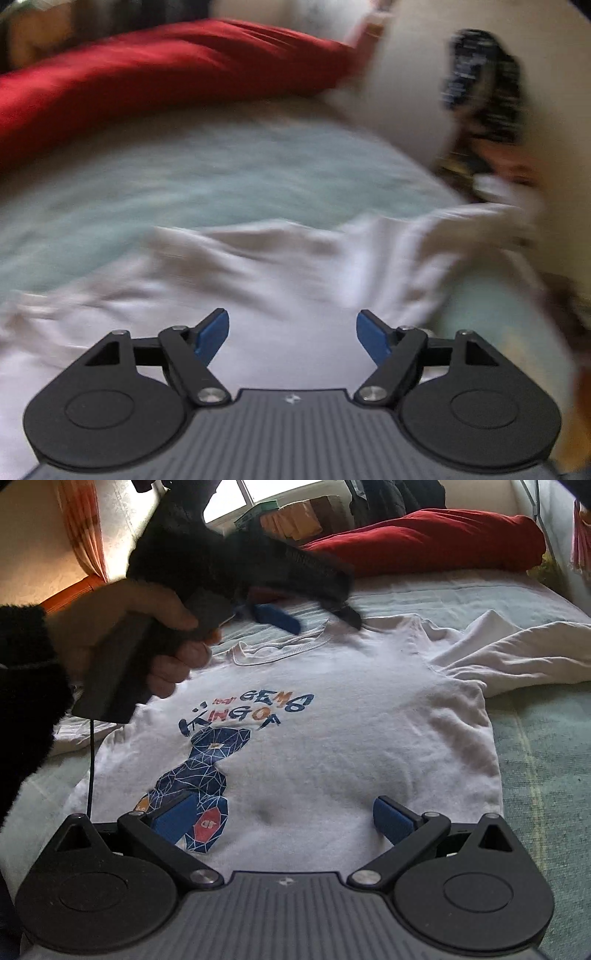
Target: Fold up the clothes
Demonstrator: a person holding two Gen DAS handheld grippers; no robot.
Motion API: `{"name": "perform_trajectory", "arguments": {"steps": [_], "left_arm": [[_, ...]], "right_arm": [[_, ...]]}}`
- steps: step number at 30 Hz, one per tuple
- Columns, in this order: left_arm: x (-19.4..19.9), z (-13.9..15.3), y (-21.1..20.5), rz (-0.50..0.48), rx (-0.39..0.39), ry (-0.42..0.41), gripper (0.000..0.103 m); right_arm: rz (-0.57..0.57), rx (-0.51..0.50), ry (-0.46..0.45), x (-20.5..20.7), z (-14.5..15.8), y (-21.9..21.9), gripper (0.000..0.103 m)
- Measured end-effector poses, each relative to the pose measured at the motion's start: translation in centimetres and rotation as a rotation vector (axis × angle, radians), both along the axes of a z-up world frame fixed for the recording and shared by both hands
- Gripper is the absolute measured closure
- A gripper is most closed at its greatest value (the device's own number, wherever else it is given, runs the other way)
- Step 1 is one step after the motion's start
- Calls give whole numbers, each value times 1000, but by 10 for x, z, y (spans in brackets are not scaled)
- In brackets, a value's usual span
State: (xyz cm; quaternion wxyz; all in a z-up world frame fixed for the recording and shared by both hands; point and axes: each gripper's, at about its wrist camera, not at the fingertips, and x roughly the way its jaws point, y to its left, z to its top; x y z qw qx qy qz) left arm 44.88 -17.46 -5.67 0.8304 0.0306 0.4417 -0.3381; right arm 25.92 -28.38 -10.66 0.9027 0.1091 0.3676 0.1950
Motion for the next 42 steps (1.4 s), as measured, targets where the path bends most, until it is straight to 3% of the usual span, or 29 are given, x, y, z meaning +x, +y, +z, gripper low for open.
{"name": "perform_trajectory", "arguments": {"steps": [2, 6, 11, 17, 23, 28, 33, 38, 42], "left_arm": [[7, -11, -16, -21, 22, -1, 26], [42, -39, -28, 71, 30, 21, 27], [77, -49, -28, 167, 13, -63, 27], [58, -18, -26, 182, 74, -90, 28], [-5, 56, 18, 160, 158, -155, 26], [-69, 98, 65, 179, 230, -163, 23], [-134, 71, 105, 197, 245, -127, 22], [-208, 12, 121, 159, 341, -219, 22], [-255, -17, 130, 151, 342, -262, 22]], "right_arm": [[3, -8, -1, 0, 0, 1, 0], [5, 9, 4, 2, -1, -2, 0], [17, 31, 7, 4, -2, -7, 0], [21, 55, 8, 3, 0, -11, 0], [-3, 141, 32, 2, 12, -23, 0], [13, 166, -36, -11, 32, -27, 0], [16, 133, -44, -22, 36, -19, 0], [-31, 2, -61, -62, 28, -2, 0], [-10, -58, -72, -97, 18, 14, 0]]}}
